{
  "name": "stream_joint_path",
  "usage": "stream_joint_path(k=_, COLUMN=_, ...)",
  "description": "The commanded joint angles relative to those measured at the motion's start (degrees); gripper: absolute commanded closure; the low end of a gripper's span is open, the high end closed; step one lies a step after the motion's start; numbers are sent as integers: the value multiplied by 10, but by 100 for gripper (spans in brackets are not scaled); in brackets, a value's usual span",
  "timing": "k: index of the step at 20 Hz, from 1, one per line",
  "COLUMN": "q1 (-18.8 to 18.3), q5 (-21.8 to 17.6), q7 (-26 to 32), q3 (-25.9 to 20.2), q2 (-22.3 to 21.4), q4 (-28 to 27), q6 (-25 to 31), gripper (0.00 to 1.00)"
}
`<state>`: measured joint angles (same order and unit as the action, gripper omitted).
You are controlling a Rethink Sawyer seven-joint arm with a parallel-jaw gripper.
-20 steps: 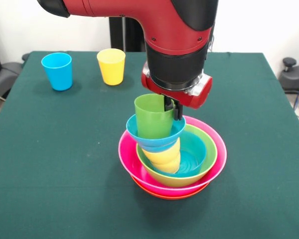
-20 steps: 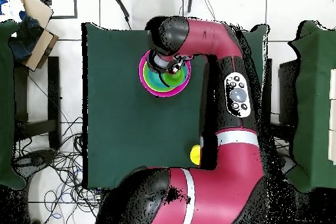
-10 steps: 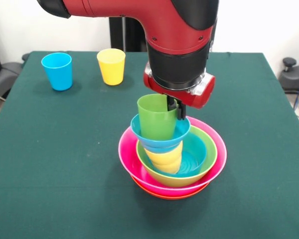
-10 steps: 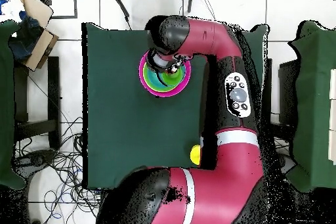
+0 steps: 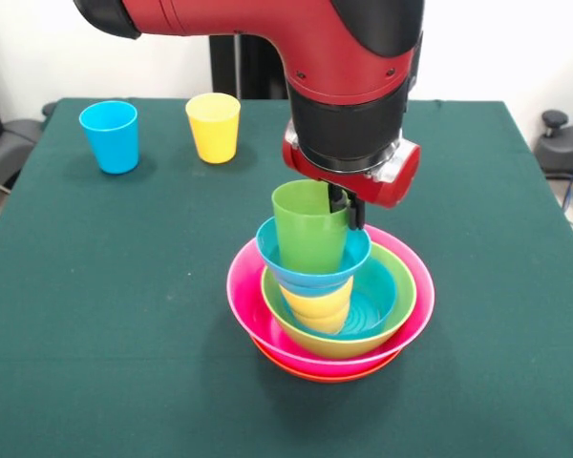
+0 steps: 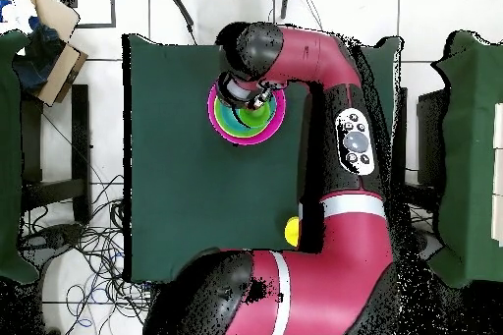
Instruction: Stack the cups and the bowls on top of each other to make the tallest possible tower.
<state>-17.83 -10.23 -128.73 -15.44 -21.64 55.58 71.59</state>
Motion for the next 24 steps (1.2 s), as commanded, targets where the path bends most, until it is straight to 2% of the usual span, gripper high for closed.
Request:
stream_joint_path(k=1, q1=17, q5=1, q7=-5, q3=-16, q2=13, q4=42, q6=-46, gripper=100)
stream_joint_path(k=7, q1=15, q5=-3, q7=0, q3=-14, q2=8, q4=49, q6=-60, gripper=100)
stream_joint_path(k=8, q1=14, q5=-4, q7=2, q3=-14, q2=7, q4=51, q6=-66, gripper=0)
stream_joint_path(k=24, q1=23, q5=3, q7=-11, q3=-1, q2=-4, q4=44, q6=-29, gripper=0)
